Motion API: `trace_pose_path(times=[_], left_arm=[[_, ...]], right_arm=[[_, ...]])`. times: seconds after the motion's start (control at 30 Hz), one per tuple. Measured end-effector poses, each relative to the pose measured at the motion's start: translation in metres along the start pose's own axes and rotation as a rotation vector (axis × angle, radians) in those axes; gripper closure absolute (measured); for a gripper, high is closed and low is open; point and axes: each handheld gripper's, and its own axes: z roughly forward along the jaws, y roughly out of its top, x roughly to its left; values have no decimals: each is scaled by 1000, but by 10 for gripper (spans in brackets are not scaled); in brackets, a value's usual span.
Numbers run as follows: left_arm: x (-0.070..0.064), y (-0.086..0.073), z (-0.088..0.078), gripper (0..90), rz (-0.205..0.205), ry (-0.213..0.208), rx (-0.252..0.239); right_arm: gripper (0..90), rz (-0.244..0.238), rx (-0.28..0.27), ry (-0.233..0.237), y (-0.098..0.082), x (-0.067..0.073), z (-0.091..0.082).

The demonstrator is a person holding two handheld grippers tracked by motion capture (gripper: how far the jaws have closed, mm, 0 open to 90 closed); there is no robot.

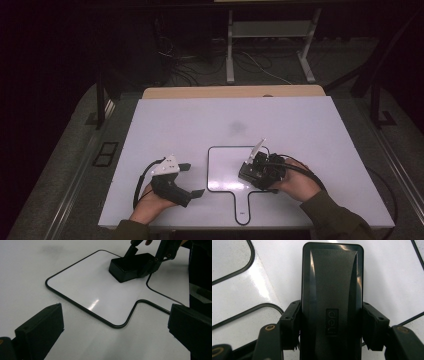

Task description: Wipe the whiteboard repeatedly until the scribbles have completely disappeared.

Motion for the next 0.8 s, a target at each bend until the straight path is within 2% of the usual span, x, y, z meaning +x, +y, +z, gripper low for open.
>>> trace_pose_path(times=[0.07,0.13,0.17,0.2,0.43,0.6,0.67,0.8], left_arm=[[1,0,0,0,4,-2,3],[1,0,1,0,5,-3,3],[1,0,1,0,5,-3,2],[1,0,0,0,6,-2,3],[1,0,0,0,1,-1,2],[0,0,0,0,0,-1,0],[0,0,0,0,2,-1,2],[0,0,1,0,5,-4,4]], right_arm=[[387,-10,8,0,0,2,0],[387,-29,14,36,-1,7,-1],[387,-38,14,27,-1,7,-1],[387,-18,8,37,-1,6,-1],[387,53,23,-41,-8,-16,-2],[386,61,28,-83,-9,-20,-1],[386,57,32,-58,-10,-17,-2],[386,19,18,6,-10,-6,-2]])
